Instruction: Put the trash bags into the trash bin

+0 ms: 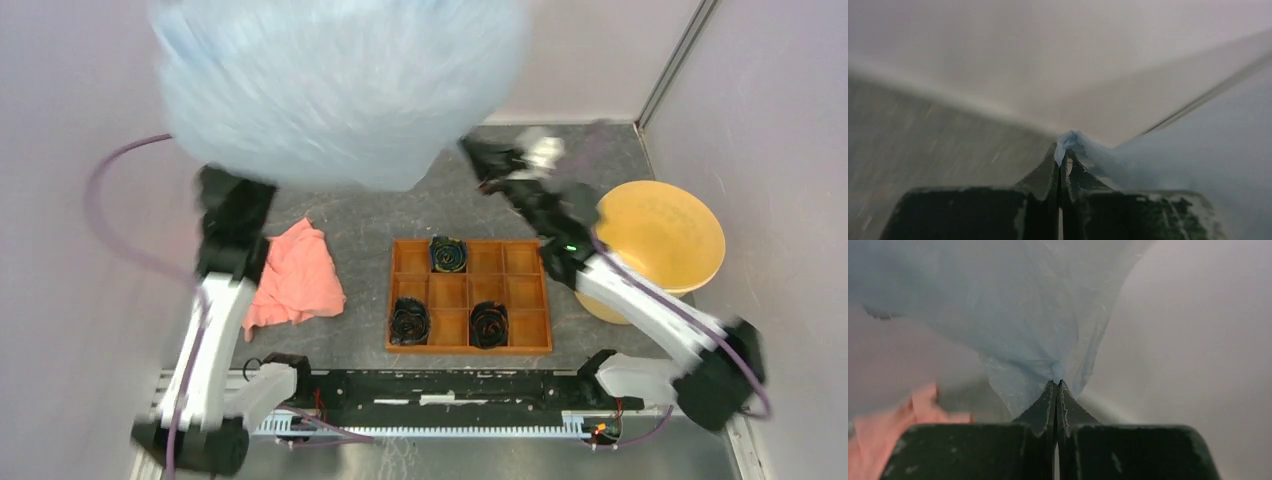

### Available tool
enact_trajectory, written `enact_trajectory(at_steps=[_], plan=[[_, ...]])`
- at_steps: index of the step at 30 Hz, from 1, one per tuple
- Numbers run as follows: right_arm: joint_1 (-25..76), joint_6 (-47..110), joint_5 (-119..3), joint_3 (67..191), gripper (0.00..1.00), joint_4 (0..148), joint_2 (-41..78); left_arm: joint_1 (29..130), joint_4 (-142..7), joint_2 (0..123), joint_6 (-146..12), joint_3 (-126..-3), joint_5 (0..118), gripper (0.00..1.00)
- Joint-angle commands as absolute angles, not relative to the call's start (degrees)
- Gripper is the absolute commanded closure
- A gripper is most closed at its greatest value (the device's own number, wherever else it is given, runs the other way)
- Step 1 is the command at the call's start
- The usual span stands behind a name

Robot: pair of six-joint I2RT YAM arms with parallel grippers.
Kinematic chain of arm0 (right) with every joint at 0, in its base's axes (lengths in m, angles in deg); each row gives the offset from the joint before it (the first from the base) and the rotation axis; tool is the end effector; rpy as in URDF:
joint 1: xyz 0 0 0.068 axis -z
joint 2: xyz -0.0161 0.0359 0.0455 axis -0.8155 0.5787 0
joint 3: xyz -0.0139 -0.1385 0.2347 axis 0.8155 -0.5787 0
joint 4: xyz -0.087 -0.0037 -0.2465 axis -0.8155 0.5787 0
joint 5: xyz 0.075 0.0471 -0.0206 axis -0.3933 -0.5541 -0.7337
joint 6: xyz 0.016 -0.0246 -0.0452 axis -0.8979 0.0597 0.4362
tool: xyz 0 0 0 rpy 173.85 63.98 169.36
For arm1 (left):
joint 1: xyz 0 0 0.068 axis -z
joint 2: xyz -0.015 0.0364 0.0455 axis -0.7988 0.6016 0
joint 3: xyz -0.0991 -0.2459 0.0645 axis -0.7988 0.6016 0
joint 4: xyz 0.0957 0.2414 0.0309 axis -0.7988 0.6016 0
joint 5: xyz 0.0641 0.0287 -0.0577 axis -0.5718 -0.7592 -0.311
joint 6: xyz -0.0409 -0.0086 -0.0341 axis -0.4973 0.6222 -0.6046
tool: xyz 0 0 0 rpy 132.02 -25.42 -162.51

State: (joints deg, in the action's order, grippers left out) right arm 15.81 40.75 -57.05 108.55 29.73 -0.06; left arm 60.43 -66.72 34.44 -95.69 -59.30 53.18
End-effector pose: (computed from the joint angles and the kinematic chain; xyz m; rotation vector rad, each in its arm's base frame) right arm 0.1825 0.1524 0.4405 -0.4446 0.8562 0.6446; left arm 0.1611 -0.0227 0.4817 -0.3146 1.2222 -0.7487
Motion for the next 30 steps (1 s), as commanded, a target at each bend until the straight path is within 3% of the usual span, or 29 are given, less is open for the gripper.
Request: enact_trajectory(at_steps=[1, 6, 10, 14, 19, 25, 30], plan=[[22.04, 30.44, -60.72, 100.77, 1.00, 39.26, 13.10, 56.36, -47.65, 51.87, -92.45, -46.33, 56.69, 0.98], [22.13, 31.85, -61.81, 108.08, 1.00, 43.21, 9.19, 55.44, -53.78, 48.78, -96.18, -50.62, 66.22, 0.98], [21.88, 36.08, -63.99, 122.61, 1.00, 51.37, 3.49, 55.54, -55.67, 47.40, -98.84, -70.67, 79.22, 0.98], [21.85, 35.20, -64.26, 122.49, 0.99, 46.56, -8.10, 55.59, -56.35, 41.48, -94.46, -85.44, 76.66, 0.98], [21.93, 31.88, -66.25, 108.57, 0.99, 32.07, -15.09, 55.56, -60.87, 32.67, -94.35, -74.83, 68.62, 0.98], [22.44, 34.41, -56.69, 104.23, 1.00, 42.34, -0.97, 55.43, -42.54, 43.14, -89.74, -61.35, 58.23, 0.98], [25.42, 28.97, -58.49, 109.88, 1.00, 52.69, 9.34, 50.91, -41.05, 51.52, -89.75, -57.92, 64.48, 0.98]])
